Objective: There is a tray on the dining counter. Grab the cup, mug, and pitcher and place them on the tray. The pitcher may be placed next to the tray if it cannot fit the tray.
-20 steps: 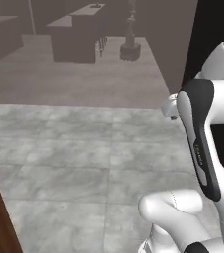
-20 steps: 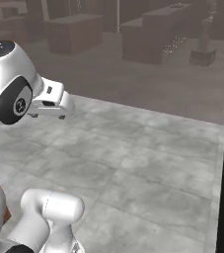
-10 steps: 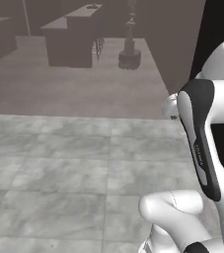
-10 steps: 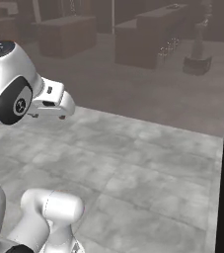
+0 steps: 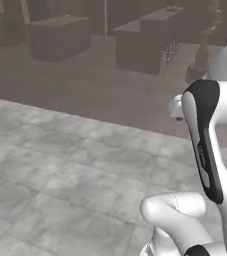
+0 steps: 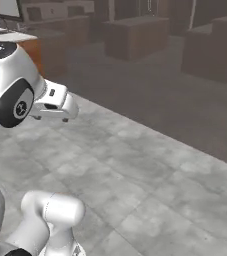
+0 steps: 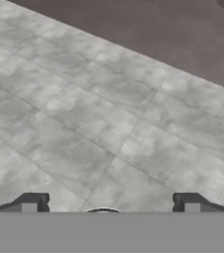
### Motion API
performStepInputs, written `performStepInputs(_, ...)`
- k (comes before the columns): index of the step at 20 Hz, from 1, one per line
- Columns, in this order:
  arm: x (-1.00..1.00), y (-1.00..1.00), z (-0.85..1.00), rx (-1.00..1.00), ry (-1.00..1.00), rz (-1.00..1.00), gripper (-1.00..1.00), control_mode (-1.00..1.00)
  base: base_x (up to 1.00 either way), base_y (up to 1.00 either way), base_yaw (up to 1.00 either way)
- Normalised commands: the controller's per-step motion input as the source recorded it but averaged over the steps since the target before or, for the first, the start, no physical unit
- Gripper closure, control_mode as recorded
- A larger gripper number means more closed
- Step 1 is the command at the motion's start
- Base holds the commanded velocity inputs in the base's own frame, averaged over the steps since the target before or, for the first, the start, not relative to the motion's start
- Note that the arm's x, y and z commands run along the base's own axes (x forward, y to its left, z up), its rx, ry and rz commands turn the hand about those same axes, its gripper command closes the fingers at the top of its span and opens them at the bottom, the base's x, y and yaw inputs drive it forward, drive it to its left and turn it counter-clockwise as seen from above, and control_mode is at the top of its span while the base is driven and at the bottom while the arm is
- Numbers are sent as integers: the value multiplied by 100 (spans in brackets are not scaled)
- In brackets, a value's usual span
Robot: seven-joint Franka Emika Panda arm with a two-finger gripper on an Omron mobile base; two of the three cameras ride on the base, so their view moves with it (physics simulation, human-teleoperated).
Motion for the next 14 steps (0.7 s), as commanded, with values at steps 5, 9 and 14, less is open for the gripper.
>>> performStepInputs(5,0,0,0,0,0,0,-100,100,98,-27,90)
performStepInputs(9,0,0,0,0,0,0,-100,100,100,0,71)
performStepInputs(14,0,0,0,0,0,0,-100,100,100,-2,37)
